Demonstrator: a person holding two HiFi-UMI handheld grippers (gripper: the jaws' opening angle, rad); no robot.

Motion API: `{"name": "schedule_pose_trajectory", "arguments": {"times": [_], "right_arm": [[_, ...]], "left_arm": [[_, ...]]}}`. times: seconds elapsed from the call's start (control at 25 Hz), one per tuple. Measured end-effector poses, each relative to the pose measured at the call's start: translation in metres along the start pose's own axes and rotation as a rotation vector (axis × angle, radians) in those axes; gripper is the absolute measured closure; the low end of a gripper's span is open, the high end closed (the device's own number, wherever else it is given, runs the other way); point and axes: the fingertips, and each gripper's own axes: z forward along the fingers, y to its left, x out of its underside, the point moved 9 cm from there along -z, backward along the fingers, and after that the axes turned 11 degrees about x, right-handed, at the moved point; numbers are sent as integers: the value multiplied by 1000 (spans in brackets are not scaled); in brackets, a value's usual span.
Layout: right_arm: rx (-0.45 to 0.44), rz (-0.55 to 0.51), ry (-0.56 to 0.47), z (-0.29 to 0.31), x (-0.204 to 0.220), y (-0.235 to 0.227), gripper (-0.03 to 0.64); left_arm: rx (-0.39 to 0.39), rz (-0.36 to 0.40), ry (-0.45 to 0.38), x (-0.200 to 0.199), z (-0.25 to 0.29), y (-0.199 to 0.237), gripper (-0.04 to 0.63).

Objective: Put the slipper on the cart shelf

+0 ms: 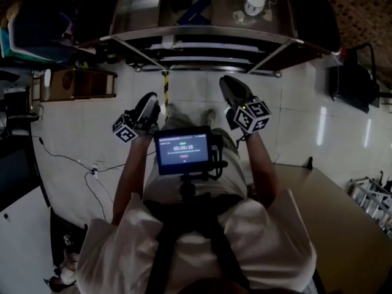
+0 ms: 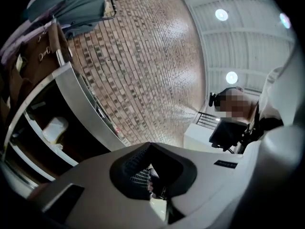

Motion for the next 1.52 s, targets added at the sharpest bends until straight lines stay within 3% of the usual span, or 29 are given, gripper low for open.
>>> {"name": "schedule_pose_trajectory", "arguments": {"times": [0.24, 0.4, 0.48, 0.6, 0.8, 1.04, 1.52], "right_arm": [[9, -43, -31, -8, -11, 6, 543], [39, -96, -78, -22, -18, 4, 543], [69, -101, -107, -28, -17, -1, 543], [129, -79, -126, -21, -12, 8, 545], [187, -53, -132, -1, -4, 34, 546], [320, -121, -162, 22, -1, 66, 548], [331, -95, -150, 81, 21, 141, 549]], "left_arm": [[-178, 120, -31, -23, -21, 8, 593], [-325, 211, 86, -25, -31, 19, 595], [-383, 255, 144, -28, -35, 27, 533], [-456, 234, 154, -44, -56, 43, 526], [-466, 166, 126, -72, -90, 62, 526], [-482, 129, 136, -100, -122, 78, 526], [-464, 40, 130, -147, -198, 101, 526]]}}
